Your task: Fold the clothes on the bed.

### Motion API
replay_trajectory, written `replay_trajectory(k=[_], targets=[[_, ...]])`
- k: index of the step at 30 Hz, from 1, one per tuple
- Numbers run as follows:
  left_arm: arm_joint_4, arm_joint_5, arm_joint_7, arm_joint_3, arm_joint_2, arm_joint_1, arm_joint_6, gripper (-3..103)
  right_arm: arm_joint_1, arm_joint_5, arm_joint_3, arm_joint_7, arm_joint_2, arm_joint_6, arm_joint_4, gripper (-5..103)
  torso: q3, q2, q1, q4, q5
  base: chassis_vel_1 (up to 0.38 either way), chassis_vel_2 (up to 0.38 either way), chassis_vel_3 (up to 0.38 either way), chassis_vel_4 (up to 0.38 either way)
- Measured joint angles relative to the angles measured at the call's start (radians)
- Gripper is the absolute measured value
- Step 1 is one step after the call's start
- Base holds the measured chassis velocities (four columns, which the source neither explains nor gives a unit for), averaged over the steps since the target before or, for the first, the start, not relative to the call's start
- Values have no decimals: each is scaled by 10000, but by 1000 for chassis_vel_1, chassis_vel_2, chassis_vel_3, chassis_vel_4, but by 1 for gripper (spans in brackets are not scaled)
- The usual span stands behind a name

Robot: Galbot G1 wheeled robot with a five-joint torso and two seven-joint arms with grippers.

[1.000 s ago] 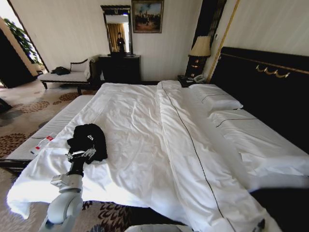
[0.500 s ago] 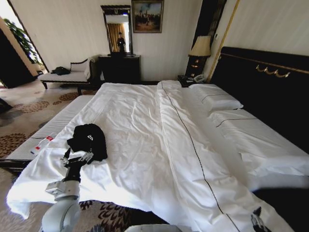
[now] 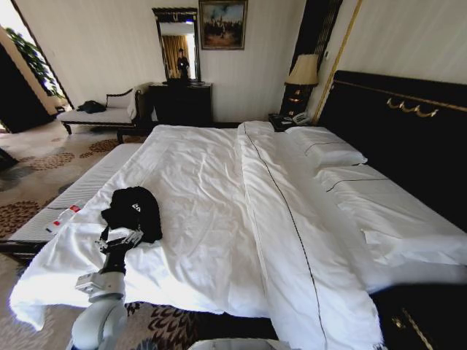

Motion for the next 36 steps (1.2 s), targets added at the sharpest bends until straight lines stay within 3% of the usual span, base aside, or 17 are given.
replay_trajectory(k=[4, 6, 7, 10, 12, 14, 18, 20, 24, 29, 36], targets=[[-87, 8, -7, -3, 11, 95, -1, 100, 409, -551, 289, -524, -395, 347, 40, 100, 0, 0, 0, 2, 3, 0, 0, 0, 0], [-315, 29, -8, -2, 19, 302, -1, 100, 856, -1142, 624, -1574, -845, 882, -89, 100, 0, 0, 0, 2, 5, 0, 0, 0, 0], [-315, 29, -8, -2, 19, 302, -1, 100, 856, -1142, 624, -1574, -845, 882, -89, 100, 0, 0, 0, 2, 5, 0, 0, 0, 0], [-791, 141, -20, 3, 23, 737, 37, 100, 1615, -1961, 980, -3566, -1448, 1693, -239, 100, 0, 0, 0, 1, 6, 0, 0, 0, 0], [-871, 166, -24, 3, 11, 803, 53, 100, 1748, -2077, 1003, -3896, -1523, 1836, -257, 100, 0, 0, 0, 3, 6, 0, 0, 0, 0], [-1222, 269, -64, 34, -91, 1116, 163, 100, 2232, -2516, 1029, -5420, -1853, 2492, -382, 100, 1, 0, 1, 4, 4, 0, 0, 0, 0], [-1577, 637, -49, 297, -238, 1428, 267, 100, 2557, -3157, 1064, -6685, -2117, 3198, -645, 100, 0, 0, 0, 2, 5, 0, 0, 0, 0], [-1749, 960, 130, 490, -361, 1690, 151, 100, 2645, -3486, 1057, -6940, -2246, 3411, -767, 100, 0, 0, 0, -6, 2, 0, 0, 0, 0], [-2111, 1103, 446, 730, -628, 2193, -144, 100, 2929, -4201, 931, -7287, -2445, 3660, -998, 100, 0, 0, 0, 5, 4, 0, 0, 0, 0], [-2381, 1151, 922, 897, -785, 2347, -558, 100, 3522, -5277, 480, -7883, -2440, 4327, -1305, 100, 0, 0, 0, 1, 5, 0, 0, 0, 0], [-2448, 1295, 1242, 916, -873, 2382, -773, 100, 3593, -5412, 71, -8650, -2254, 4838, -1363, 100, 0, 0, 0, 0, 3, 0, 0, 0, 0]])
